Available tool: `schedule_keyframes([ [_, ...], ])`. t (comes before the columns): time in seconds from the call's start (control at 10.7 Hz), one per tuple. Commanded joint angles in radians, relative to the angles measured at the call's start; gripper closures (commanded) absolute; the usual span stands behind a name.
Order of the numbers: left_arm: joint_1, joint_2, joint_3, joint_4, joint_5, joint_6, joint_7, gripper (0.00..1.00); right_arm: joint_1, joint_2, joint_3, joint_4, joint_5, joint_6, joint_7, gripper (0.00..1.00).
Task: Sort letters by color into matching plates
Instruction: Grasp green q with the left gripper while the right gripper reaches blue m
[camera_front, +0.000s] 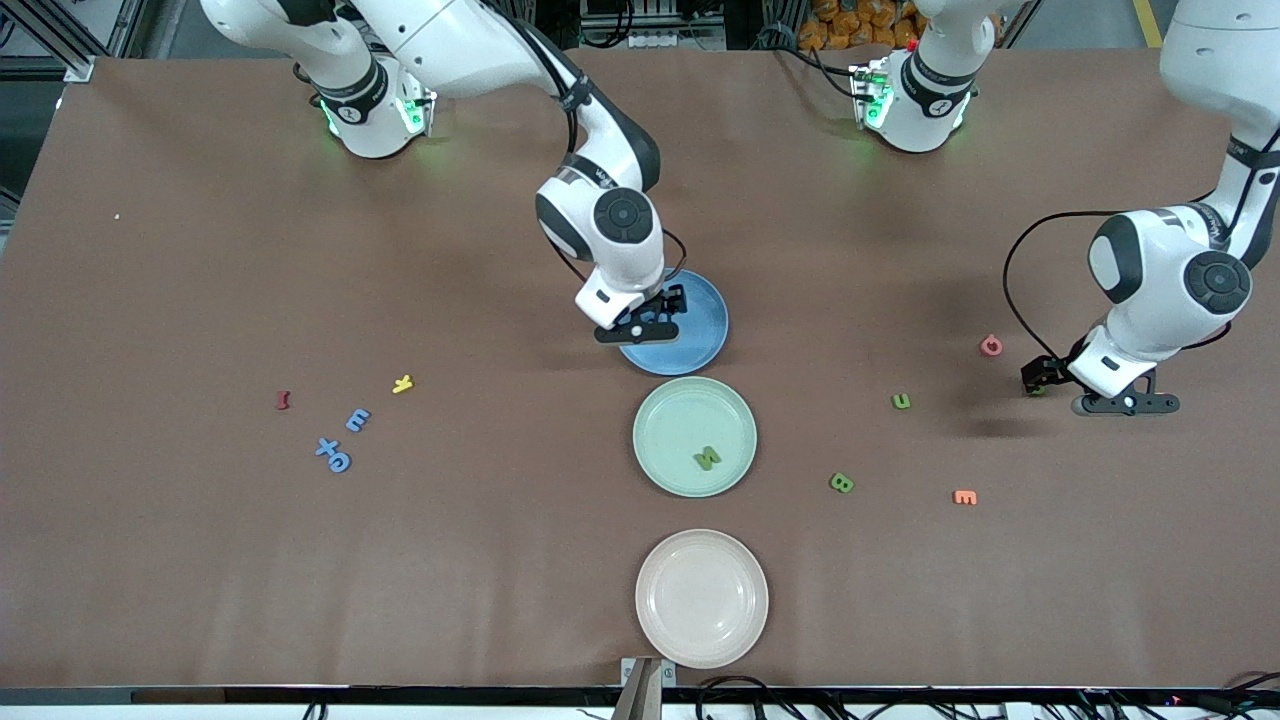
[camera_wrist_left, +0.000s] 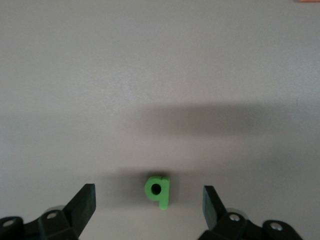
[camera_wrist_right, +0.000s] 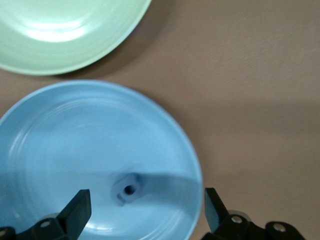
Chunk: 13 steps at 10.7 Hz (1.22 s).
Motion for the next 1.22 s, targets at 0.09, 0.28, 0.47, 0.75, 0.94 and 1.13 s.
schedule_keyframes([
  [0.09, 0.012, 0.040, -0.012, -0.010, 0.015, 0.067, -0.036, 0.11, -0.168, -0.081, 0.008, -0.002, -0.009, -0.109, -0.131, 0.00],
  [0.28, 0.014, 0.046, -0.012, -0.005, 0.017, 0.067, -0.023, 0.11, -0.268, -0.108, 0.005, -0.002, -0.011, -0.146, -0.180, 0.00],
  [0.47, 0.012, 0.048, -0.012, -0.007, 0.017, 0.059, -0.013, 0.13, -0.351, -0.108, -0.001, -0.002, -0.014, -0.146, -0.173, 0.00],
  [0.75, 0.020, 0.052, -0.012, -0.008, 0.019, 0.056, 0.006, 0.14, -0.423, -0.135, -0.057, -0.002, 0.005, -0.166, -0.163, 0.00],
  [0.94, 0.020, 0.052, -0.012, -0.007, 0.019, 0.035, 0.010, 0.15, -0.483, -0.172, -0.086, -0.042, 0.052, -0.165, -0.162, 0.00],
  [1.13, 0.019, 0.052, -0.012, -0.004, 0.019, 0.007, 0.023, 0.16, -0.541, -0.195, -0.091, -0.084, 0.057, -0.158, -0.171, 0.00],
])
